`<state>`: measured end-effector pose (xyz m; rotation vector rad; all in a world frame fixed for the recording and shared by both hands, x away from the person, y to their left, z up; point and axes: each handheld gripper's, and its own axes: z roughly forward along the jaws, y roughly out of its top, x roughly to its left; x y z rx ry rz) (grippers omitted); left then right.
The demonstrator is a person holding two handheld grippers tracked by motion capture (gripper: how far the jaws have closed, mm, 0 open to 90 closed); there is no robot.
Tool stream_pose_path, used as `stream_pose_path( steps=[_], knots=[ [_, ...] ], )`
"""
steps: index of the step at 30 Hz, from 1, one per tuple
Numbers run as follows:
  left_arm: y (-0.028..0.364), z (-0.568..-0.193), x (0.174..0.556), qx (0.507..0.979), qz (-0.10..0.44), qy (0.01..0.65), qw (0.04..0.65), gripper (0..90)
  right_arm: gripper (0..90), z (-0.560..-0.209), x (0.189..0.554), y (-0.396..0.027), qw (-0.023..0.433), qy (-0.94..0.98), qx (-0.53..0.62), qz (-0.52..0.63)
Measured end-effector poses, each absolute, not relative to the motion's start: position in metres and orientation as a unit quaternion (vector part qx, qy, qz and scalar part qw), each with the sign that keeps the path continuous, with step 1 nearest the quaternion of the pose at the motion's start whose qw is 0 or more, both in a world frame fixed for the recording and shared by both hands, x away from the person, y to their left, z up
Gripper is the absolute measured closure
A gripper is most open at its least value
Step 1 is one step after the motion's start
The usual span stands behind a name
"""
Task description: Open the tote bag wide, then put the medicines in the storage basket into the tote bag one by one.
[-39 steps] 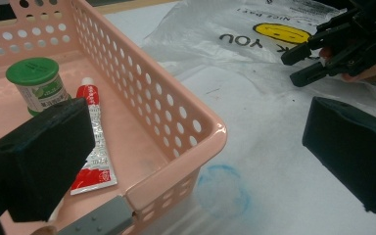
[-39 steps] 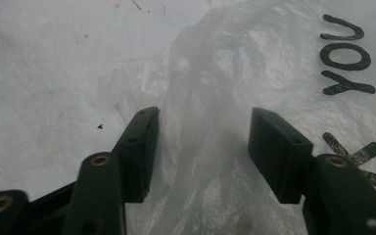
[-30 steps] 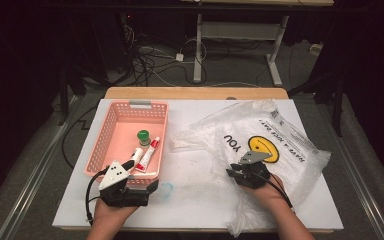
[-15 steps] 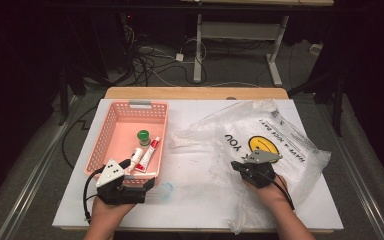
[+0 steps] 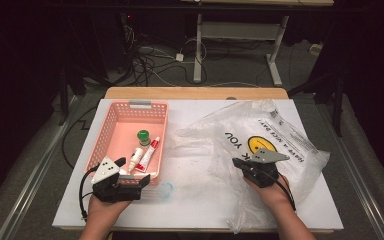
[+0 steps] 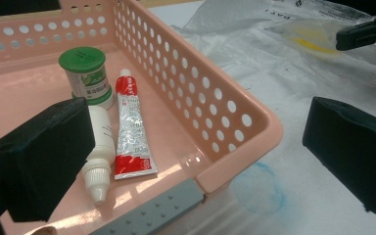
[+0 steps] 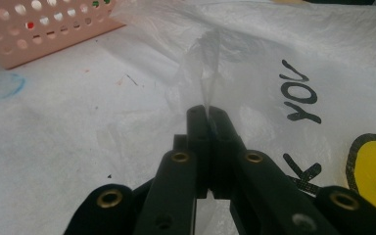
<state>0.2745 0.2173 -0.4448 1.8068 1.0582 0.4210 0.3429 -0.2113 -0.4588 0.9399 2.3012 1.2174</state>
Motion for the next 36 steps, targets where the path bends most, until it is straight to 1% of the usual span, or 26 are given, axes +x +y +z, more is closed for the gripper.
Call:
stream_pose_path(
  steps=[11,13,20,28,32,36],
  knots=[
    [0.222,-0.441,0.276,0.742,0.174,0.435,0.479,0.0,90.0,-0.44,0.336,-0.224,0.203,0.793,0.336,0.466],
    [0.221,-0.439,0.275,0.739,0.175,0.432,0.487,0.0,90.0,-0.437,0.335,-0.226,0.206,0.788,0.335,0.473],
    [0.212,-0.43,0.28,0.74,0.173,0.437,0.481,0.0,90.0,-0.427,0.338,-0.228,0.212,0.777,0.331,0.491],
    [0.202,-0.42,0.3,0.747,0.176,0.427,0.479,0.0,90.0,-0.423,0.34,-0.23,0.207,0.77,0.333,0.503],
    [0.199,-0.413,0.313,0.744,0.167,0.427,0.486,0.0,90.0,-0.422,0.34,-0.231,0.207,0.77,0.331,0.504],
    [0.196,-0.407,0.329,0.74,0.173,0.432,0.486,0.0,90.0,-0.421,0.34,-0.232,0.208,0.769,0.331,0.506]
  ],
)
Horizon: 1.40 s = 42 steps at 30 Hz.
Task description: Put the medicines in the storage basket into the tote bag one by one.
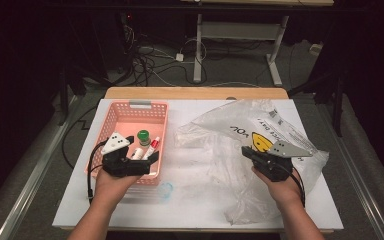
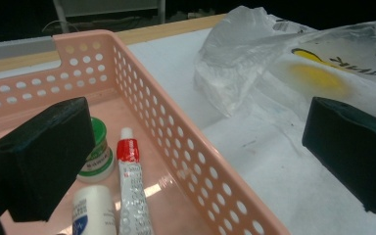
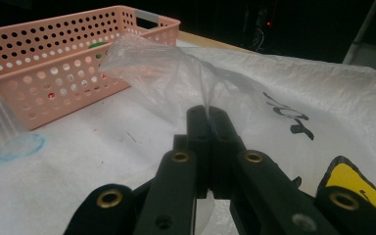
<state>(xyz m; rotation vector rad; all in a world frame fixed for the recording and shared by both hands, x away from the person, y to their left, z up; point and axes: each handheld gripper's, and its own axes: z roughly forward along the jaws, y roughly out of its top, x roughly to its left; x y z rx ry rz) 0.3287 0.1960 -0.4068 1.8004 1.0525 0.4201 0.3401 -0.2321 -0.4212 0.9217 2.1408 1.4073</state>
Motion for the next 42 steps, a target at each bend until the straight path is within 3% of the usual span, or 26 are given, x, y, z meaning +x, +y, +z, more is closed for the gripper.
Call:
stream_pose_path(
  steps=[8,15,19,33,42],
  knots=[
    [0.197,-0.407,0.363,0.749,0.169,0.457,0.449,1.6,90.0,-0.42,0.341,-0.236,0.209,0.766,0.33,0.511],
    [0.198,-0.414,0.384,0.762,0.149,0.478,0.411,13.5,90.0,-0.419,0.34,-0.233,0.208,0.768,0.327,0.511],
    [0.197,-0.419,0.395,0.774,0.124,0.488,0.384,15.5,90.0,-0.418,0.34,-0.234,0.208,0.767,0.327,0.512],
    [0.181,-0.428,0.414,0.829,0.066,0.484,0.272,45.3,90.0,-0.416,0.34,-0.237,0.208,0.765,0.326,0.516],
    [0.176,-0.442,0.427,0.84,0.035,0.501,0.205,46.0,90.0,-0.416,0.34,-0.236,0.207,0.766,0.321,0.517]
  ],
)
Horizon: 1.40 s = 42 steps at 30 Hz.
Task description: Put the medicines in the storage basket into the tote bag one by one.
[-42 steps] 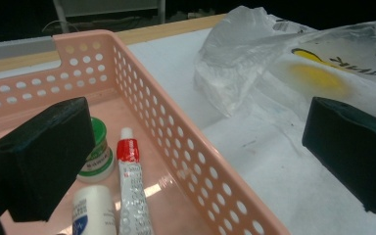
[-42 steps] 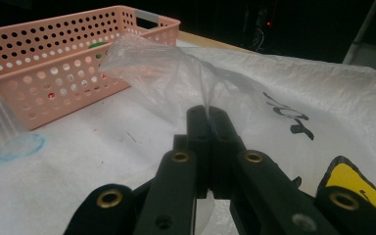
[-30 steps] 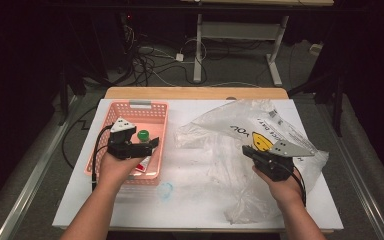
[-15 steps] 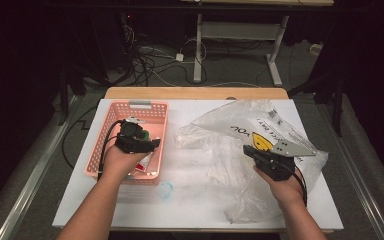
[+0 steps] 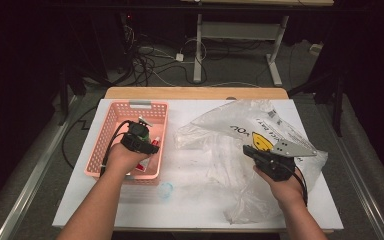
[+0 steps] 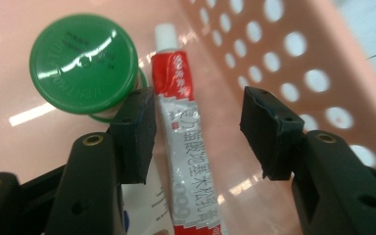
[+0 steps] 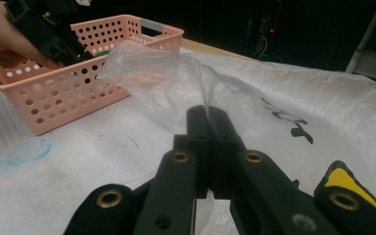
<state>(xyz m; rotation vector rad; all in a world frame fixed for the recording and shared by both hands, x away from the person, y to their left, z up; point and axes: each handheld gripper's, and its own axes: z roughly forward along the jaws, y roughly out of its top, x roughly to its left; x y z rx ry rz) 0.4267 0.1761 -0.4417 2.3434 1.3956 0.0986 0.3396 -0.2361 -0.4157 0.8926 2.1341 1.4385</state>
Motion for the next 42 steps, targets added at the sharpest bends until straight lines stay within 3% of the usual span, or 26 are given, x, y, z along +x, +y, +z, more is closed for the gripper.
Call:
stream_pose_path(
  steps=[15,19,24,34,42],
  knots=[
    [0.166,-0.46,0.435,0.848,0.018,0.512,0.138,52.3,90.0,-0.416,0.339,-0.237,0.205,0.766,0.322,0.517],
    [0.166,-0.46,0.434,0.848,0.025,0.513,0.134,58.2,90.0,-0.416,0.339,-0.236,0.205,0.767,0.321,0.517],
    [0.164,-0.46,0.434,0.849,0.029,0.51,0.135,66.9,90.0,-0.416,0.338,-0.235,0.205,0.767,0.32,0.518],
    [0.164,-0.457,0.432,0.848,0.037,0.51,0.141,68.6,90.0,-0.415,0.337,-0.234,0.205,0.767,0.317,0.519],
    [0.171,-0.442,0.428,0.83,0.034,0.522,0.192,68.7,90.0,-0.416,0.338,-0.236,0.205,0.763,0.321,0.522]
  ],
)
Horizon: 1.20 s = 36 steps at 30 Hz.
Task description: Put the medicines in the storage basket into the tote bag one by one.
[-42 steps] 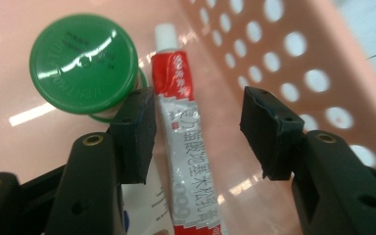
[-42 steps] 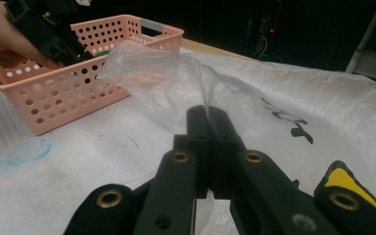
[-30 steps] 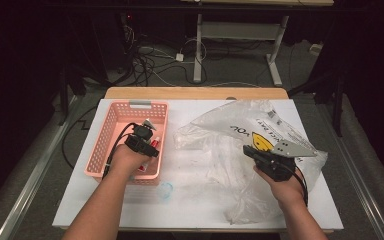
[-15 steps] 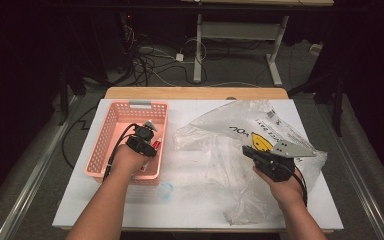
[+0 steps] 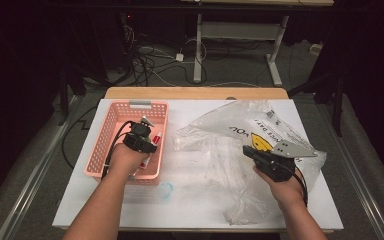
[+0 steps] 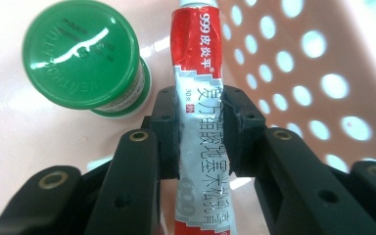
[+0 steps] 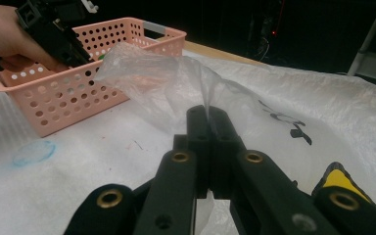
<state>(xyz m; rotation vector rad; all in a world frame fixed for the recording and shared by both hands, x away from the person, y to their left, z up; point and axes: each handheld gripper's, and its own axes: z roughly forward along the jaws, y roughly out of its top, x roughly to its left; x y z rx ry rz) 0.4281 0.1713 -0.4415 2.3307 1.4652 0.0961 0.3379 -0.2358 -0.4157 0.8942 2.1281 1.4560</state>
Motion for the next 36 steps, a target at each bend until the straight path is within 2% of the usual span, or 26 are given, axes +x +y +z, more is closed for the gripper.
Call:
stream_pose_path(
  steps=[18,36],
  knots=[
    [0.182,-0.415,0.405,0.816,0.074,0.504,0.274,68.8,90.0,-0.416,0.337,-0.237,0.206,0.762,0.321,0.523],
    [0.193,-0.409,0.375,0.795,0.11,0.489,0.341,68.7,90.0,-0.417,0.336,-0.237,0.206,0.762,0.319,0.524]
  ],
)
